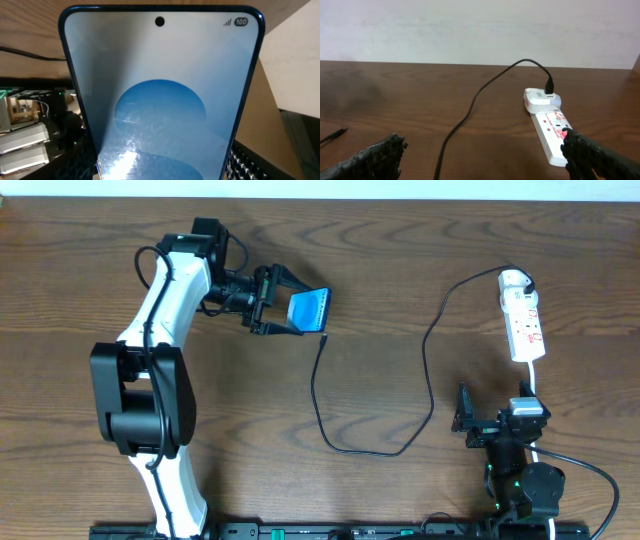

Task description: Plug charger to phone and switch on socket

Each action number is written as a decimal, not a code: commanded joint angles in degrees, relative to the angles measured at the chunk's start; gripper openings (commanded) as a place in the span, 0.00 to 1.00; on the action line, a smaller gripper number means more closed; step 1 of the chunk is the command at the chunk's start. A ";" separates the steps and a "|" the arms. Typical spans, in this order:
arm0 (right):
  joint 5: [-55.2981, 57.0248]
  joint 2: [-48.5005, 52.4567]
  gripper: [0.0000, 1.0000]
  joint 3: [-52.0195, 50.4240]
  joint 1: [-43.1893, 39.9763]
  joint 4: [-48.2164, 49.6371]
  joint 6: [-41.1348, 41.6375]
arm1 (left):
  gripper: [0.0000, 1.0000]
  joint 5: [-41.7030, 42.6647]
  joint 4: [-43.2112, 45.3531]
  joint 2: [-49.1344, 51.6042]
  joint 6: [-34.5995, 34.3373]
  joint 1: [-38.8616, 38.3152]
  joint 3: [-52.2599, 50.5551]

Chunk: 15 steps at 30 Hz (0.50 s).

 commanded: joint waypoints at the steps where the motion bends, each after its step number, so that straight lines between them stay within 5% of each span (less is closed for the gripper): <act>1: 0.28 -0.35 0.99 -0.07 0.87 -0.22 0.61 | 0.60 0.61 0.09 -1.14 -0.52 -1.20 0.15; 15: 0.22 -0.35 0.99 -0.07 0.87 -0.24 0.63 | 0.61 -0.68 2.75 -1.14 -1.05 -3.80 0.15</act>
